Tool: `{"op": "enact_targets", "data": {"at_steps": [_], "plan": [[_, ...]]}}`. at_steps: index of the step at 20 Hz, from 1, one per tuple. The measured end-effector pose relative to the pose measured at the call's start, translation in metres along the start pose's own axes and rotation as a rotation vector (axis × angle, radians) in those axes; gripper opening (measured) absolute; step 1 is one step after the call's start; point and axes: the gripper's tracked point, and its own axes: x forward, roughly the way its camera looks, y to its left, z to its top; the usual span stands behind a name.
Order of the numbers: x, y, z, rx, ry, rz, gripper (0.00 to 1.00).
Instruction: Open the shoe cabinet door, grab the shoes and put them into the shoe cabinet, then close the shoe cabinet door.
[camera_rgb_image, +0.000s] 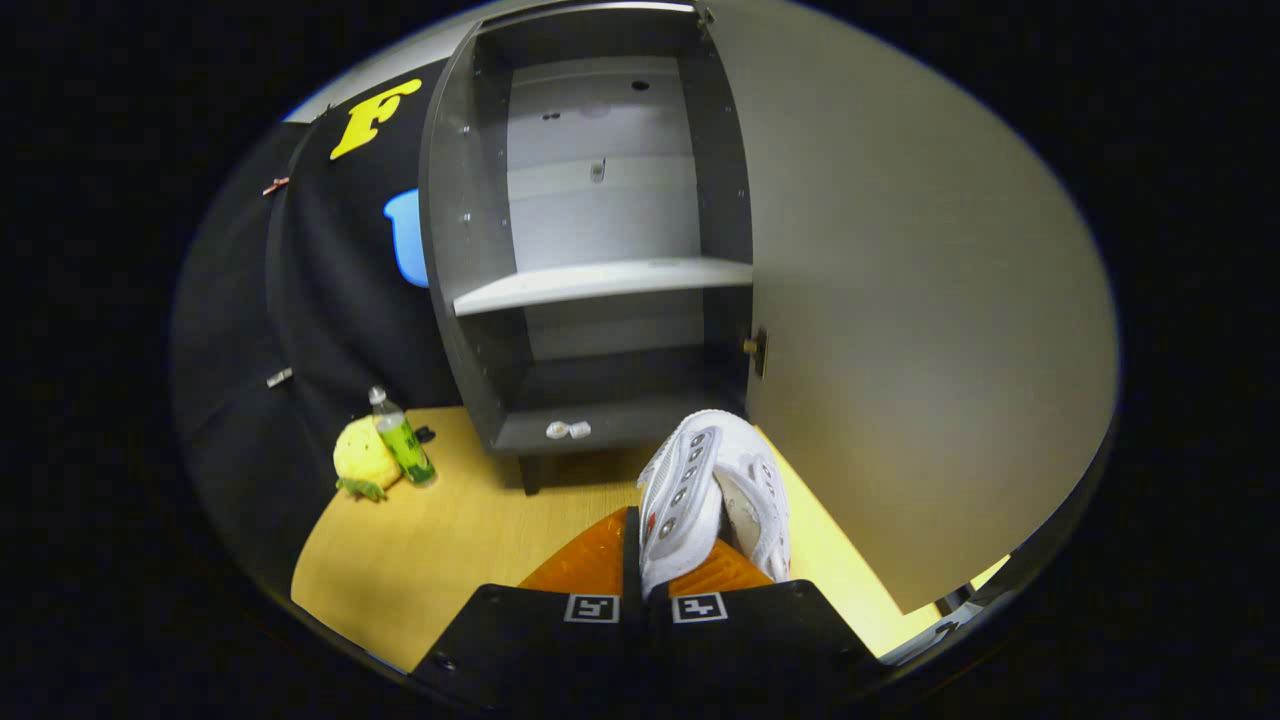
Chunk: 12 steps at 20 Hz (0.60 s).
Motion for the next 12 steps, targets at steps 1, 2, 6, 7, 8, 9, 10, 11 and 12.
{"op": "enact_targets", "data": {"at_steps": [1, 2, 6, 7, 8, 9, 10, 11, 12], "plan": [[-0.004, 0.003, 0.02, 0.002, -0.031, -0.006, 0.04], [-0.004, 0.008, 0.037, -0.002, -0.057, -0.006, 0.04], [0.003, 0.019, 0.093, -0.009, -0.114, 0.005, 0.04], [0.008, 0.02, 0.106, 0.002, -0.12, 0.009, 0.04], [0.017, 0.02, 0.116, 0.007, -0.118, 0.013, 0.04], [0.027, 0.02, 0.127, 0.011, -0.115, 0.019, 0.04], [0.038, 0.022, 0.138, 0.013, -0.113, 0.026, 0.04], [0.05, 0.023, 0.149, 0.01, -0.113, 0.032, 0.04], [0.063, 0.025, 0.161, 0.003, -0.119, 0.036, 0.04]]}}
